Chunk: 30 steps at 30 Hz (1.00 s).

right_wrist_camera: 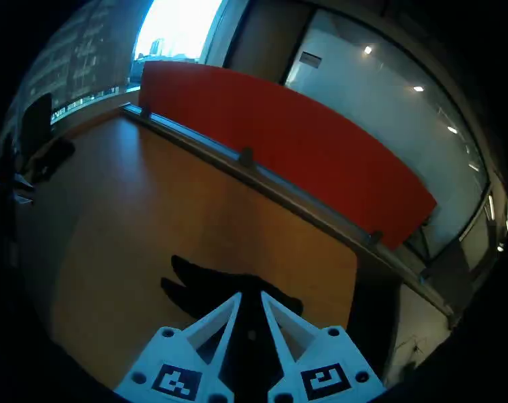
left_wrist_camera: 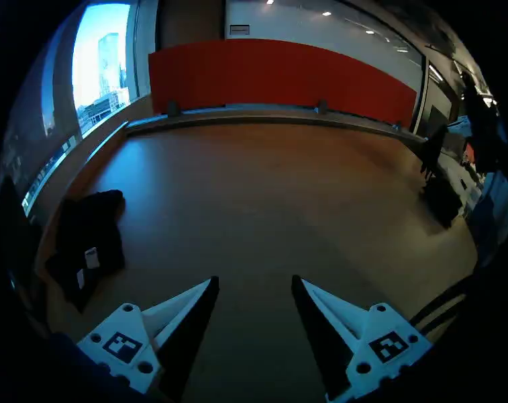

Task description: Fold towel

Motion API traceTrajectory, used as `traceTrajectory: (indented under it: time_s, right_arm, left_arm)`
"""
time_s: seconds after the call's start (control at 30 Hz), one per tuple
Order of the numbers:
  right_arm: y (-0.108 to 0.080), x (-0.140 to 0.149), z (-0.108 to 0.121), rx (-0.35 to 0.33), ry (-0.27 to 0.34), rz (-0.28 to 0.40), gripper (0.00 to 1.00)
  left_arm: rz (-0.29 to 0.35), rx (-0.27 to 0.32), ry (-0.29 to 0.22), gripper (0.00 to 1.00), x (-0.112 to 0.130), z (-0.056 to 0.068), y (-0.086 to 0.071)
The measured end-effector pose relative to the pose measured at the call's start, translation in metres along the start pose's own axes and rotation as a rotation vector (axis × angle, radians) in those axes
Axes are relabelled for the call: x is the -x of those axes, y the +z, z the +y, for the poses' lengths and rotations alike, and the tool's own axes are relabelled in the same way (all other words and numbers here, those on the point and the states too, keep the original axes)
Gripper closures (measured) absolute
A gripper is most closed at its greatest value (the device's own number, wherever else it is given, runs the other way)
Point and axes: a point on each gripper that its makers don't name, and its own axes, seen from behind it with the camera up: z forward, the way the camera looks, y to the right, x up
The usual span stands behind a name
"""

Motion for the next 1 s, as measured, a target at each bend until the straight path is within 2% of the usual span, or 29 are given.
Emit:
traceTrajectory:
  time_s: [0.2, 0.6, 1.0]
  right_arm:
    - [-0.001, 0.006, 0.009, 0.010, 0.012, -0.009, 0.96]
    - [-0.008, 0.024, 0.011, 0.007, 0.011, -0.036, 0.96]
    - [-0.031, 0.074, 0.011, 0.016, 0.041, -0.089, 0.96]
  left_arm:
    - [-0.002, 0.000, 0.002, 0.21, -0.001, 0.001, 0.001]
    - [-0.003, 0.009, 0.009, 0.21, -0.003, 0.006, 0.002]
    - [0.002, 0.021, 0.022, 0.20, -0.006, 0.011, -0.001]
